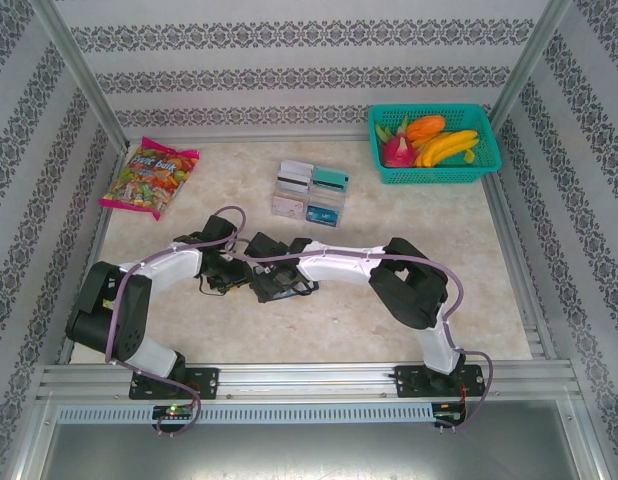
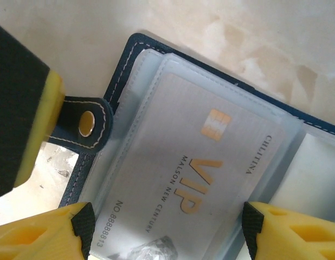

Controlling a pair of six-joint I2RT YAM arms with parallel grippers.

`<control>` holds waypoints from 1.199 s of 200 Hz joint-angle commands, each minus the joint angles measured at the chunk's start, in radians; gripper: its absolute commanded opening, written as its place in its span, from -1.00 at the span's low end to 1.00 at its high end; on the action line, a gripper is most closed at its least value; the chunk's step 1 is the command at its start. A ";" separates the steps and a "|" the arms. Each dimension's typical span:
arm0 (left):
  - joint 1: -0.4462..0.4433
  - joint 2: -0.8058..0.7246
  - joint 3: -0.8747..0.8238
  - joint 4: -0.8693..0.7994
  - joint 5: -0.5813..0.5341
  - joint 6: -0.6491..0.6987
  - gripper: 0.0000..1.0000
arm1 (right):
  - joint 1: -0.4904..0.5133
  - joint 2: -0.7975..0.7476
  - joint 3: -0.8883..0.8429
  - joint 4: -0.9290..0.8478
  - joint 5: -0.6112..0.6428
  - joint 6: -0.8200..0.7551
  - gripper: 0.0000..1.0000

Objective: Put the credit cards into the card holder

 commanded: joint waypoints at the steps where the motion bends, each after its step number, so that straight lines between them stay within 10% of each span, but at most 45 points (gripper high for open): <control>1: 0.015 -0.007 -0.021 0.002 -0.015 -0.011 -0.25 | 0.009 0.015 0.012 -0.009 0.009 0.014 0.48; 240: 0.017 -0.004 -0.003 0.011 0.007 -0.005 -0.25 | 0.008 -0.006 -0.002 -0.011 0.079 0.003 0.44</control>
